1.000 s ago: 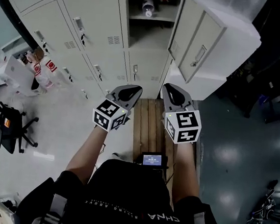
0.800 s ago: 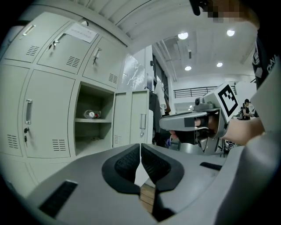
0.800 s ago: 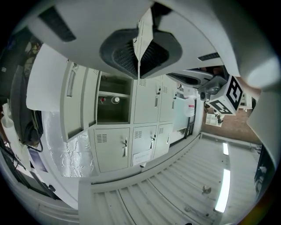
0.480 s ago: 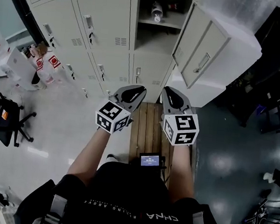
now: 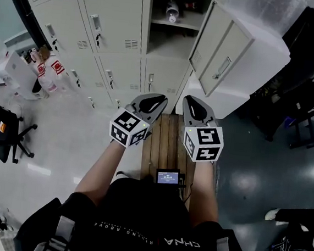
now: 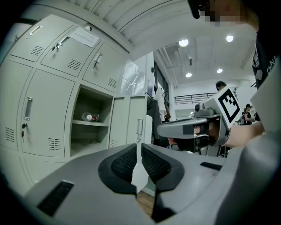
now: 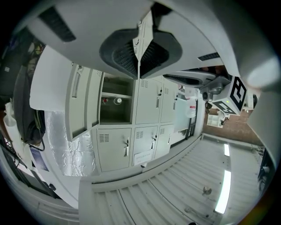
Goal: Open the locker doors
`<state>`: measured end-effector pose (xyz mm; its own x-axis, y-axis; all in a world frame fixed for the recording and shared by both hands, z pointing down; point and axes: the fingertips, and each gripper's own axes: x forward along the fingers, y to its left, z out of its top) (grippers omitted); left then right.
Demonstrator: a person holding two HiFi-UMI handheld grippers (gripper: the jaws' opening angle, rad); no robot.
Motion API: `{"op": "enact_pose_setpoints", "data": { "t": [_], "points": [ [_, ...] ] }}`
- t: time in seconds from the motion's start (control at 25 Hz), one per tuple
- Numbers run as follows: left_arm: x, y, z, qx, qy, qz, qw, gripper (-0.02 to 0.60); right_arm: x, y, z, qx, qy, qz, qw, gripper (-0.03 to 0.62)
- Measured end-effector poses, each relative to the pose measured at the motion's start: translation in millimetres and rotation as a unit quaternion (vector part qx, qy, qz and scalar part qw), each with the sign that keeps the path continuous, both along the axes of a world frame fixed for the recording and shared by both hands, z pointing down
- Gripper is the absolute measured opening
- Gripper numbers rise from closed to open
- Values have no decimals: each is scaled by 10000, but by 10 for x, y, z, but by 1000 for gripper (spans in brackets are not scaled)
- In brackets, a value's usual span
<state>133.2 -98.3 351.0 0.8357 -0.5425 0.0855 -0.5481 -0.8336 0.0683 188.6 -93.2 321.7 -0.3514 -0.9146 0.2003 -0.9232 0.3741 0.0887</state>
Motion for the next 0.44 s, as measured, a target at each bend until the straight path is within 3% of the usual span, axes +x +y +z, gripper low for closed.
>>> {"op": "enact_pose_setpoints", "data": {
  "t": [0.44],
  "points": [
    [75,-68,-17,-58,23,-39,10000,25,75,-61,3,-28,56,1,10000,40]
  ]
}}
